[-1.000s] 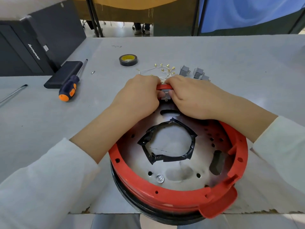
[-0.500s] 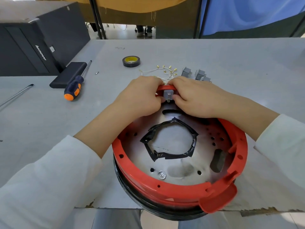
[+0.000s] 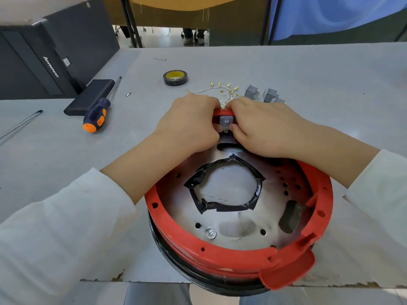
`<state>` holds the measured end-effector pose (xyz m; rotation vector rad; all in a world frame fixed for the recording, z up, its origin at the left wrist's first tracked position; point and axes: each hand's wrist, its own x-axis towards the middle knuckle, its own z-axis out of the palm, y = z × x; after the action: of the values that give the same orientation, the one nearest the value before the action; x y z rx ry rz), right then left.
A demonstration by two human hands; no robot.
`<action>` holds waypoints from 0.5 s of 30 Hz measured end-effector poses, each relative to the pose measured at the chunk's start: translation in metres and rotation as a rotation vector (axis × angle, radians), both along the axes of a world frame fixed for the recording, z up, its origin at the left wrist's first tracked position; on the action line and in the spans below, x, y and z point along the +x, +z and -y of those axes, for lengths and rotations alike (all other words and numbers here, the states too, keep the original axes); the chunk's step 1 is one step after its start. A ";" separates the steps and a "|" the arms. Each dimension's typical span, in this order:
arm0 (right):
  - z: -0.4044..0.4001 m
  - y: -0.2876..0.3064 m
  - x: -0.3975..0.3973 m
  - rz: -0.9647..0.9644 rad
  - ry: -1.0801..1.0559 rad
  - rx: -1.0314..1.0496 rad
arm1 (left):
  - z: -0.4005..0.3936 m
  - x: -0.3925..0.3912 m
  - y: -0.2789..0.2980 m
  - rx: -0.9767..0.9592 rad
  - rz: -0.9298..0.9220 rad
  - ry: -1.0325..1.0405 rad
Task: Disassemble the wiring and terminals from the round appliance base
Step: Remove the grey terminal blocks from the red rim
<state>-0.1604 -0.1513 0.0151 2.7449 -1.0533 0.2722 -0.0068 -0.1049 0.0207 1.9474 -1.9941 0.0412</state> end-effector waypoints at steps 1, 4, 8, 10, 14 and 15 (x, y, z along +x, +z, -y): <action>0.000 0.000 0.000 0.001 0.000 -0.002 | 0.000 0.000 0.000 0.000 -0.009 0.005; 0.000 0.000 0.000 0.008 0.000 0.002 | -0.002 0.000 0.000 0.016 -0.016 0.000; 0.000 0.002 -0.002 0.030 0.001 0.068 | -0.002 0.003 0.001 0.042 -0.045 -0.036; 0.000 0.003 -0.002 0.030 0.004 0.094 | -0.003 0.004 0.002 0.043 -0.063 -0.052; -0.002 0.006 -0.002 0.032 -0.008 0.109 | -0.003 0.005 0.004 0.042 -0.040 -0.055; -0.002 0.007 -0.001 0.027 -0.013 0.106 | -0.002 0.005 0.004 0.041 -0.035 -0.053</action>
<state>-0.1614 -0.1497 0.0220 2.8339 -1.1230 0.2594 -0.0015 -0.1025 0.0249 1.9053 -2.0380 -0.0473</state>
